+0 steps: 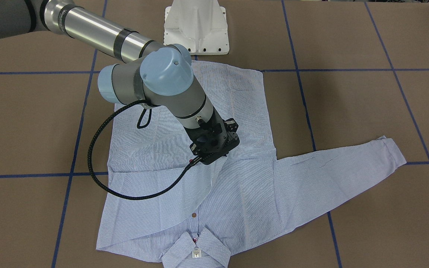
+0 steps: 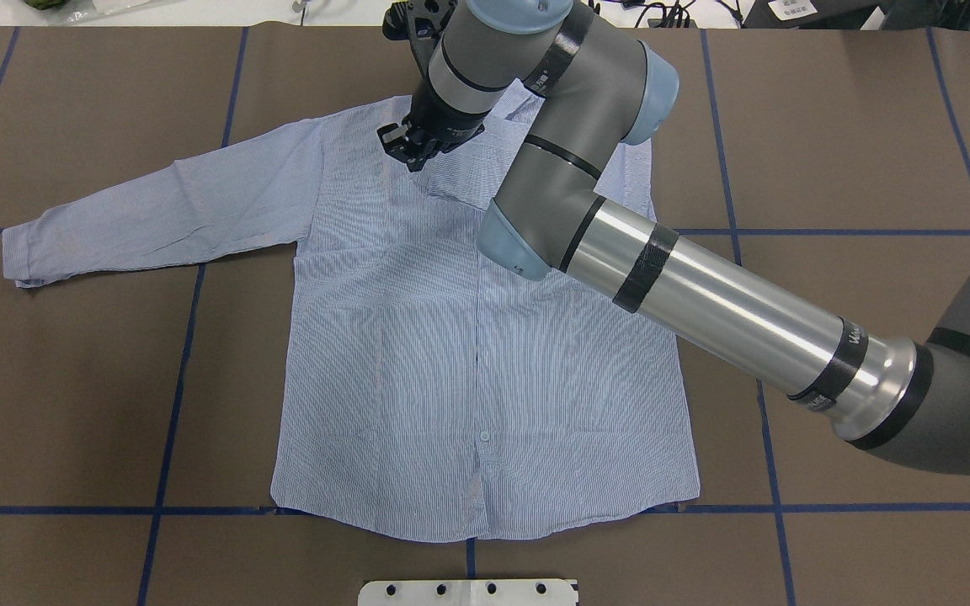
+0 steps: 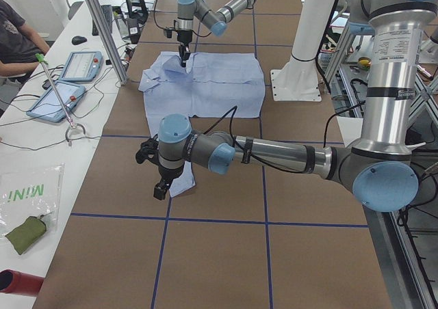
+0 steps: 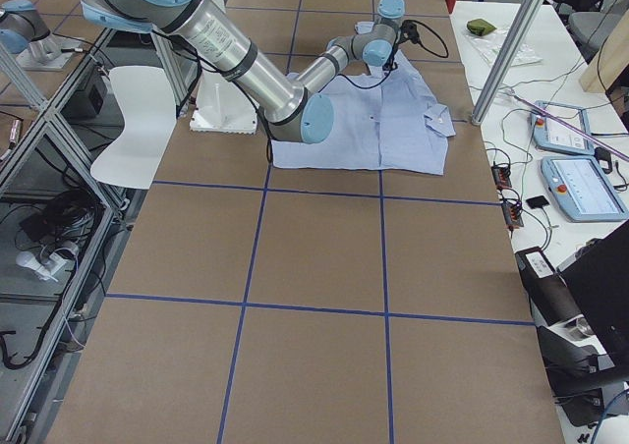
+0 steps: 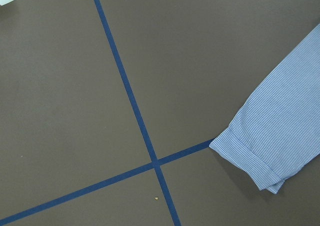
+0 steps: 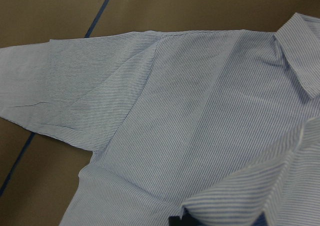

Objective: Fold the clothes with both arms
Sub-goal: 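Carry the held sleeve across the shirt front toward the collar, then release the sleeve and raise the right gripper while left gripper grasps other cuff, then lift the other sleeve cuff with the left gripper while right arm withdraws, then fold the held sleeve across the shirt front with the left gripper, release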

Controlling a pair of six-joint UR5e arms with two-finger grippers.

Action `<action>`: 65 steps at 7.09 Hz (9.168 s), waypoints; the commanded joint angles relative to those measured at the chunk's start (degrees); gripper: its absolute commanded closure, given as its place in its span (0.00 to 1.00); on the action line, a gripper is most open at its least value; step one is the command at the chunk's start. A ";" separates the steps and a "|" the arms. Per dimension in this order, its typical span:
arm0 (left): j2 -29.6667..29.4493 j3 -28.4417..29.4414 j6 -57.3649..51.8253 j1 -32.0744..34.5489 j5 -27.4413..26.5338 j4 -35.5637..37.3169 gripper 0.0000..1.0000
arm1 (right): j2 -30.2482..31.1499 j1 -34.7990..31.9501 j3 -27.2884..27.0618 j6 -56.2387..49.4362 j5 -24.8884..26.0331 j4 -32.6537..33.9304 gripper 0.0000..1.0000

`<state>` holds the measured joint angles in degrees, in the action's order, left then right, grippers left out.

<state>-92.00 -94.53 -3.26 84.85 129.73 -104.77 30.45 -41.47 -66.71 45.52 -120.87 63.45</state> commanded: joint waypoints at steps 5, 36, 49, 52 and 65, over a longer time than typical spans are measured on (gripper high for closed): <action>-0.28 0.05 0.00 -0.04 0.00 0.00 0.01 | -5.84 6.65 9.67 0.53 12.91 -0.88 0.01; -0.19 19.85 75.94 -24.03 -10.64 -53.10 1.00 | 22.17 -9.60 -31.71 1.59 0.46 32.53 0.00; -55.46 14.81 98.87 -33.17 -9.76 -8.44 1.00 | 51.11 -25.42 -41.22 -32.08 -6.83 31.91 0.00; -56.36 15.07 100.64 -35.80 -9.84 -10.28 1.00 | 51.20 -25.51 -41.22 -32.08 -6.83 31.91 0.00; -61.05 35.70 101.17 -54.28 -31.59 -31.77 0.00 | 50.41 -25.42 -41.39 -29.11 -10.77 32.00 0.00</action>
<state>-156.03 -54.06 98.30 29.79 95.19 -139.76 81.09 -66.88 -107.69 14.98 -129.81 95.45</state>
